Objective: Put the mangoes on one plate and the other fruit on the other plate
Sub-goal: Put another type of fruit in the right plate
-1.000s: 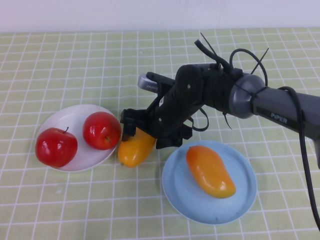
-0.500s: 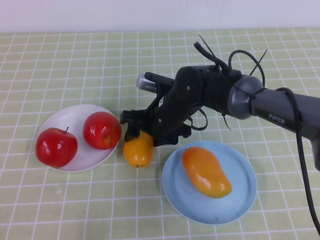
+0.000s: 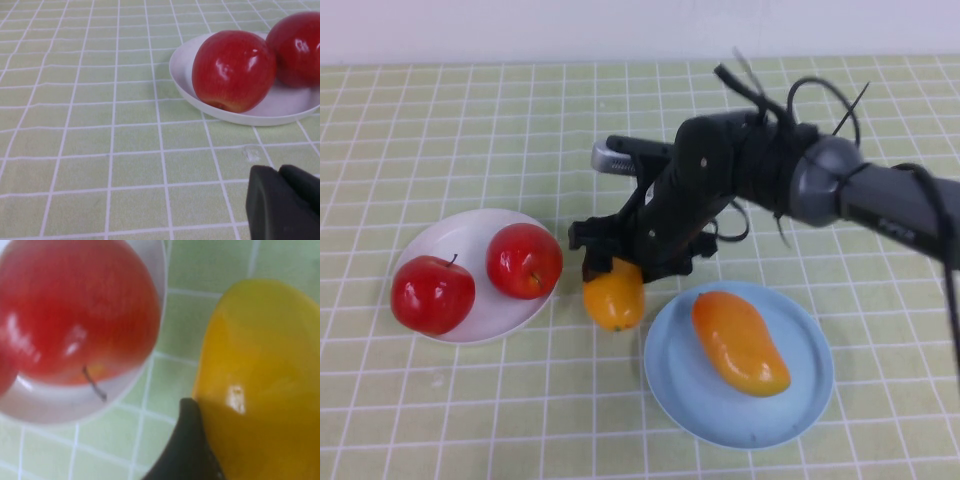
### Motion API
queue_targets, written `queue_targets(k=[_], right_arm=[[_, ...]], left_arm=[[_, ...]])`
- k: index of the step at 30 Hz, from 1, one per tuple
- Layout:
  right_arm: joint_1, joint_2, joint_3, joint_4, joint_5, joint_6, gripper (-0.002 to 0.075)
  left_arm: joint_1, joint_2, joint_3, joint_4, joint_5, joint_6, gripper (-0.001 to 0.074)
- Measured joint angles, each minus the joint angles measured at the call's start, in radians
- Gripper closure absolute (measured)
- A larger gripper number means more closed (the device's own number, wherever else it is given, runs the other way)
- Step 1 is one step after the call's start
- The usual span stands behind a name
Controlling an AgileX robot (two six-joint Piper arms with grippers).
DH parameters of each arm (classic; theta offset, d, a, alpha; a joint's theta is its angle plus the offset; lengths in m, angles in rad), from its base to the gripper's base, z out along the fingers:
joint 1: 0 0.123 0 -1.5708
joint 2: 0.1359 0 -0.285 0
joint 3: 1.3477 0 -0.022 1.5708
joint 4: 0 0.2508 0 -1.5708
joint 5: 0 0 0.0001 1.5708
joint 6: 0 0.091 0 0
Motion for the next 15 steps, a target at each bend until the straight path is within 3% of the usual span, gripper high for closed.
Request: queue_targets(k=[7, 15], right_arm=[[0.012, -0.182, 0.019, -0.197, 0.16, -0.002, 0.0231], [0.081, -0.334, 0.232, -0.293, 0.231, -0.002, 0.0231]], left_arm=[[0.0, 0.0, 0.0, 0.0, 0.0, 0.0, 0.0735], [0.0, 0.0, 0.0, 0.0, 0.0, 0.0, 0.0735]])
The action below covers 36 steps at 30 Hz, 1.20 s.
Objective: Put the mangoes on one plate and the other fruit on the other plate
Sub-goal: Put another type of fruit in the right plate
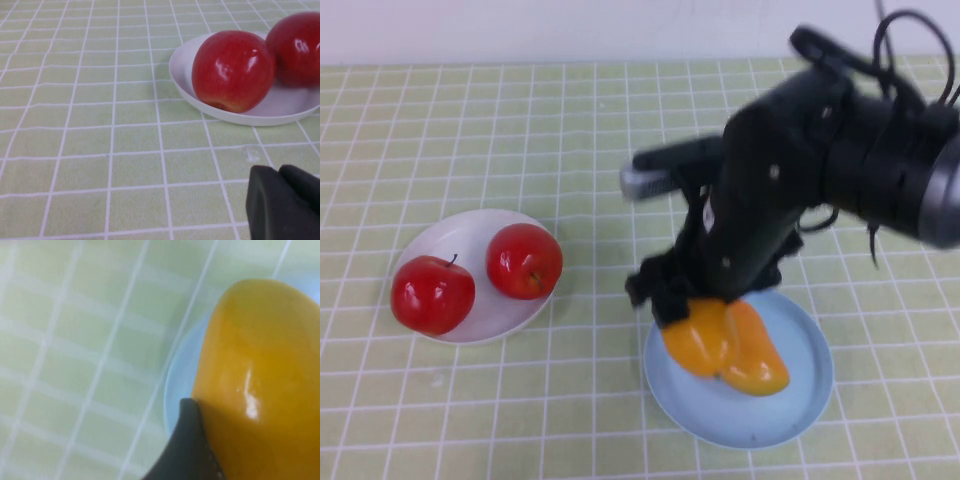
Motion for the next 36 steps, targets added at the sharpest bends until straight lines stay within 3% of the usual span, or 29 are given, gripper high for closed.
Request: queue_targets(k=[7, 36], right_arm=[[0.068, 0.002, 0.056, 0.0, 0.02, -0.002, 0.0231], [0.075, 0.07, 0.056, -0.067, 0.115, -0.006, 0.0224]], left_arm=[[0.0, 0.0, 0.0, 0.0, 0.0, 0.0, 0.0735], [0.0, 0.0, 0.0, 0.0, 0.0, 0.0, 0.0736]])
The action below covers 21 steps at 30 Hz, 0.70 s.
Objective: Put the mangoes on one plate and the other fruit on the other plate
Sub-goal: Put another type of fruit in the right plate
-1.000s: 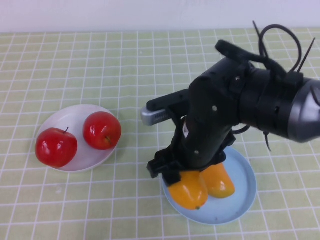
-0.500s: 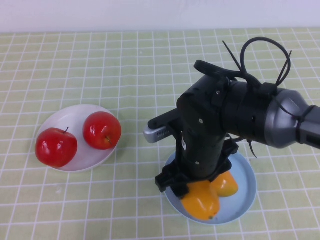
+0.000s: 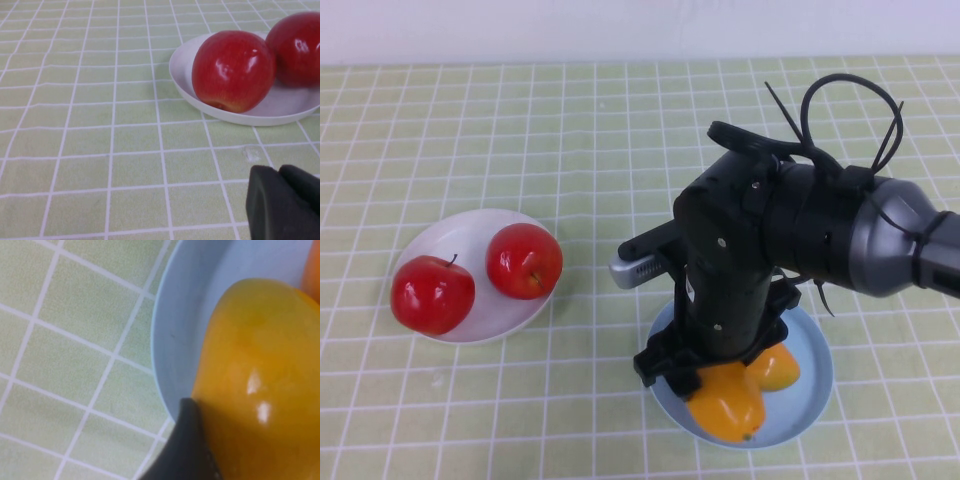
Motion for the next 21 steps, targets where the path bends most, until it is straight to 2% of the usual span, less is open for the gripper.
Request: queue_targets(k=[8, 14, 18, 21], right_arm=[[0.0, 0.0, 0.0, 0.0, 0.0, 0.0, 0.0127], [0.018, -0.035, 0.0, -0.006, -0.016, 0.0, 0.0117], [0.053, -0.109, 0.0, -0.043, -0.029, 0.0, 0.0162], [0.088, -0.178, 0.0, -0.065, -0.026, 0.0, 0.0277]], left_arm=[[0.0, 0.0, 0.0, 0.0, 0.0, 0.0, 0.0736], [0.0, 0.0, 0.0, 0.0, 0.0, 0.0, 0.0736], [0.0, 0.0, 0.0, 0.0, 0.0, 0.0, 0.0736], [0.0, 0.0, 0.0, 0.0, 0.0, 0.0, 0.0736]])
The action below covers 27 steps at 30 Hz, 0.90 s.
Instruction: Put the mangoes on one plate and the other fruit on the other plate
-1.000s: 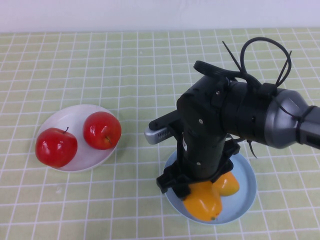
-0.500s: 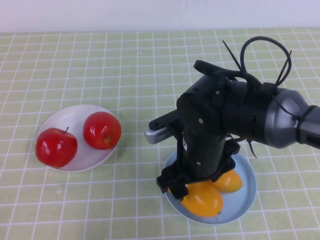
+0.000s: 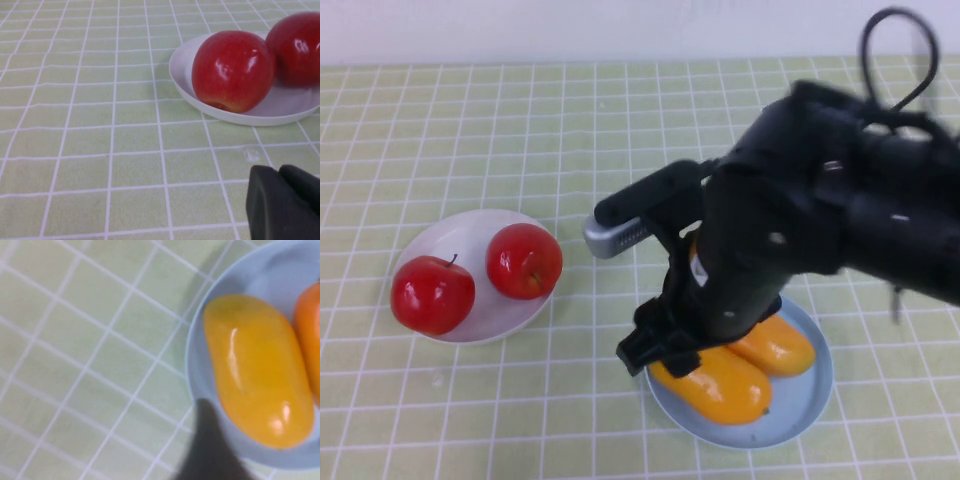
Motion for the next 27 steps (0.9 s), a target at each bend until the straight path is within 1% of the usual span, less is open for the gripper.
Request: queue_targets(k=[2, 3, 6, 7, 9, 14, 21, 27], right_arm=[[0.018, -0.042, 0.0, -0.002, 0.016, 0.0, 0.0385], [0.025, -0.066, 0.0, -0.002, 0.033, 0.0, 0.0465], [0.033, -0.111, 0.0, -0.002, 0.074, -0.002, 0.0611], [0.035, -0.129, 0.0, -0.004, 0.085, -0.013, 0.065], [0.035, -0.157, 0.001, -0.007, 0.093, -0.029, 0.0698], [0.035, -0.277, 0.072, -0.008, 0.096, -0.044, 0.0727], [0.035, -0.526, 0.272, -0.032, 0.101, -0.048, 0.0737], [0.035, -0.623, 0.362, 0.024, 0.113, -0.048, 0.0739]], left_arm=[[0.0, 0.0, 0.0, 0.0, 0.0, 0.0, 0.0736], [0.0, 0.0, 0.0, 0.0, 0.0, 0.0, 0.0736], [0.0, 0.0, 0.0, 0.0, 0.0, 0.0, 0.0736], [0.0, 0.0, 0.0, 0.0, 0.0, 0.0, 0.0736], [0.0, 0.0, 0.0, 0.0, 0.0, 0.0, 0.0736], [0.0, 0.0, 0.0, 0.0, 0.0, 0.0, 0.0736], [0.0, 0.0, 0.0, 0.0, 0.0, 0.0, 0.0736], [0.0, 0.0, 0.0, 0.0, 0.0, 0.0, 0.0736]])
